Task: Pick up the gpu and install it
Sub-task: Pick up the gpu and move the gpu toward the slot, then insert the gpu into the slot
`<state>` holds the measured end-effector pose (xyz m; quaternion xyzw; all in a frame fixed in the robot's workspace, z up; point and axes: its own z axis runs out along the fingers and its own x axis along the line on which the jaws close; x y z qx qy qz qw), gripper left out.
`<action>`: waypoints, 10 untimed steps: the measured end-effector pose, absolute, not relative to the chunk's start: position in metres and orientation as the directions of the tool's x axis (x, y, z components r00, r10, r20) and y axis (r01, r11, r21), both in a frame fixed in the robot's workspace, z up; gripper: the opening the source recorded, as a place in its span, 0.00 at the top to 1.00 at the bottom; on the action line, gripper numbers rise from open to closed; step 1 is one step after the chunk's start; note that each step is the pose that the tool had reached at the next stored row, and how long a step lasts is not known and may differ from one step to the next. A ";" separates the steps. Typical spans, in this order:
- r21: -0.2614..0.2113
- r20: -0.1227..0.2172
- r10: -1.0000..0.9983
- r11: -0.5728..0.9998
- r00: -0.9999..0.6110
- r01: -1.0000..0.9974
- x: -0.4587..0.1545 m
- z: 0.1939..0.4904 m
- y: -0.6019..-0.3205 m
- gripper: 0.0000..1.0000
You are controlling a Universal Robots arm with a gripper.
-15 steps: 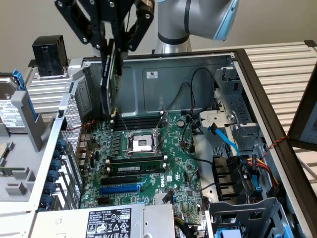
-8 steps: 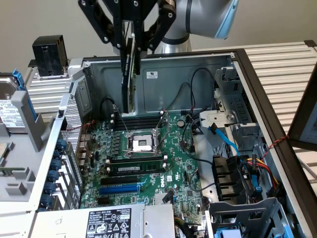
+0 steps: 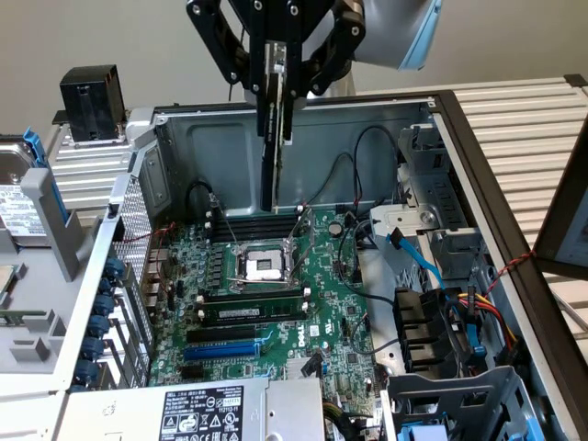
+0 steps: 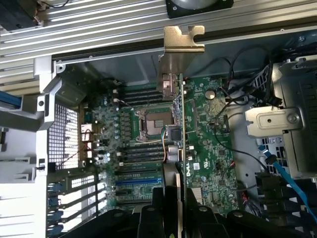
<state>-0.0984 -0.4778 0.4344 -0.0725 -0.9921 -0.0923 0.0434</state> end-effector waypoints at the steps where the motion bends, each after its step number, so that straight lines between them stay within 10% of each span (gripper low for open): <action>1: 0.177 0.100 0.136 0.972 -0.986 0.152 -0.098 0.434 -0.478 0.72; 10: 0.178 0.100 0.136 0.972 -0.986 0.152 -0.098 0.434 -0.478 0.72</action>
